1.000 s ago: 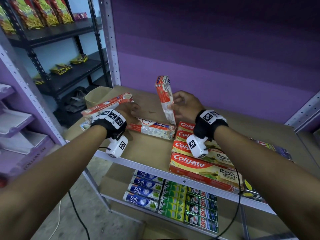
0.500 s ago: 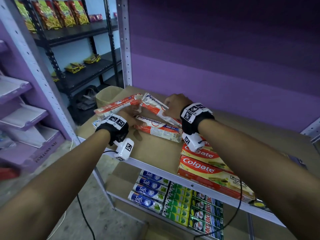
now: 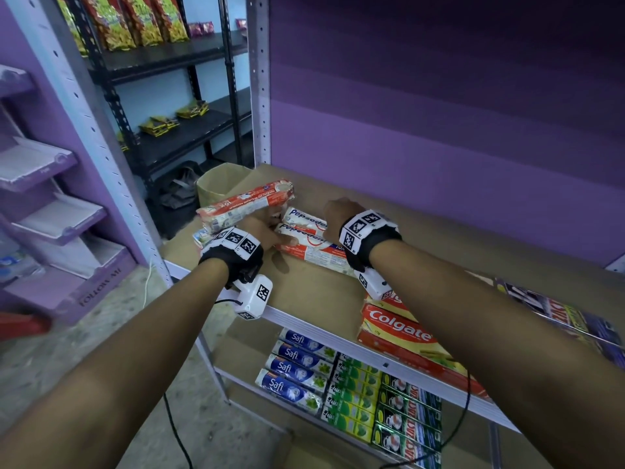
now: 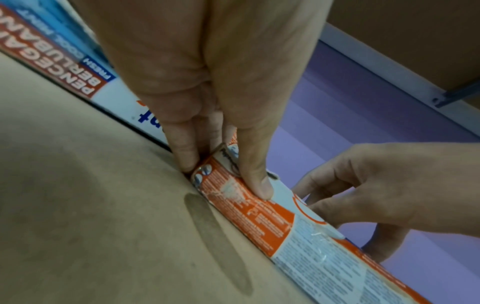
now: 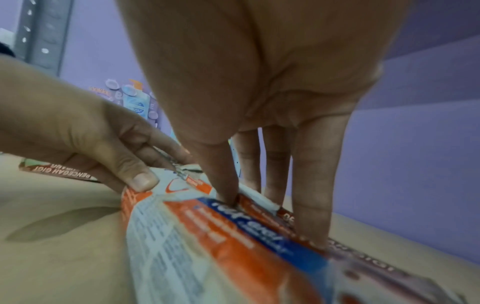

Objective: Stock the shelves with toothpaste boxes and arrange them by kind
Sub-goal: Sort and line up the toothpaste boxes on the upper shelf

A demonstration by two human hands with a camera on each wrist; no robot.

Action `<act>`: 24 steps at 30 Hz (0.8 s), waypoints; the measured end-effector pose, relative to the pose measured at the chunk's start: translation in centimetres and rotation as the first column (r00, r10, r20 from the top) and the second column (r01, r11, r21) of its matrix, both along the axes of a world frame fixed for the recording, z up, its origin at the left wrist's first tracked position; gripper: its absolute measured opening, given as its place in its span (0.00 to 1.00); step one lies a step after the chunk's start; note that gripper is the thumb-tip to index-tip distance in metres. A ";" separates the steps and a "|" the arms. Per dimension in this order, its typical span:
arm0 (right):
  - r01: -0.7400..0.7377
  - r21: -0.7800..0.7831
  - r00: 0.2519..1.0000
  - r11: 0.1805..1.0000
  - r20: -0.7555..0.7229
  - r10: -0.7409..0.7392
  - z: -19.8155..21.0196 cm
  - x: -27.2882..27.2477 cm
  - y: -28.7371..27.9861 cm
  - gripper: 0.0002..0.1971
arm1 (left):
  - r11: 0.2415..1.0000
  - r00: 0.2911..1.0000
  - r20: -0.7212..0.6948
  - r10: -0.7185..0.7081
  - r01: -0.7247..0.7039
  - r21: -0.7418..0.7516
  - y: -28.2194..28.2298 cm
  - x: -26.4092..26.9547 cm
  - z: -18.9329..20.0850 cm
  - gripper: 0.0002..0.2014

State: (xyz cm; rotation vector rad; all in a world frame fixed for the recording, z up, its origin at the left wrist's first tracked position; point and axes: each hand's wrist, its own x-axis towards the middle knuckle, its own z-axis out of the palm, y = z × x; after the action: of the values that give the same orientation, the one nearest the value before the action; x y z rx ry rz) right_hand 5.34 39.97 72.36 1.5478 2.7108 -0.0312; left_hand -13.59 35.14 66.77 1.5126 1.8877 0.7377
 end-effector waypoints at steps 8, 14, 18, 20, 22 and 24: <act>0.050 -0.251 0.998 0.967 0.044 -0.040 2.4 0.9 -0.2 0.13 | 0.999 0.999 -0.008 -0.052 0.052 0.014 0.3 -0.5 -0.7 0.37; 0.022 -0.312 0.986 0.950 0.166 0.031 2.7 6.0 -0.5 0.24 | 0.998 0.968 -0.243 -0.069 0.064 -0.028 0.7 -0.4 -0.6 0.35; -0.001 -0.329 0.986 0.944 0.159 0.056 2.0 7.1 -1.3 0.26 | 0.991 0.934 -0.330 -0.135 0.128 -0.042 0.8 0.3 0.1 0.34; -0.015 -0.292 0.984 0.956 0.167 0.066 1.7 7.1 -1.6 0.25 | 0.982 0.911 -0.367 -0.186 0.188 -0.030 0.7 0.8 0.4 0.31; -0.029 -0.255 0.981 0.967 0.177 0.077 1.4 7.0 -1.8 0.25 | 0.976 0.892 -0.405 -0.202 0.216 -0.013 0.3 1.1 0.5 0.29; -0.040 -0.218 0.981 0.975 0.178 0.080 1.2 6.8 -1.8 0.24 | 0.973 0.841 -0.503 -0.197 0.232 0.007 -0.3 1.4 0.7 0.28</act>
State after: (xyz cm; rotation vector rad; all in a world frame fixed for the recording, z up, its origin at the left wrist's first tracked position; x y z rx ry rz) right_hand 12.11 38.12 73.56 1.3381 2.5133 -0.1639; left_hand -12.17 34.79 67.50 2.0738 2.0111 0.3204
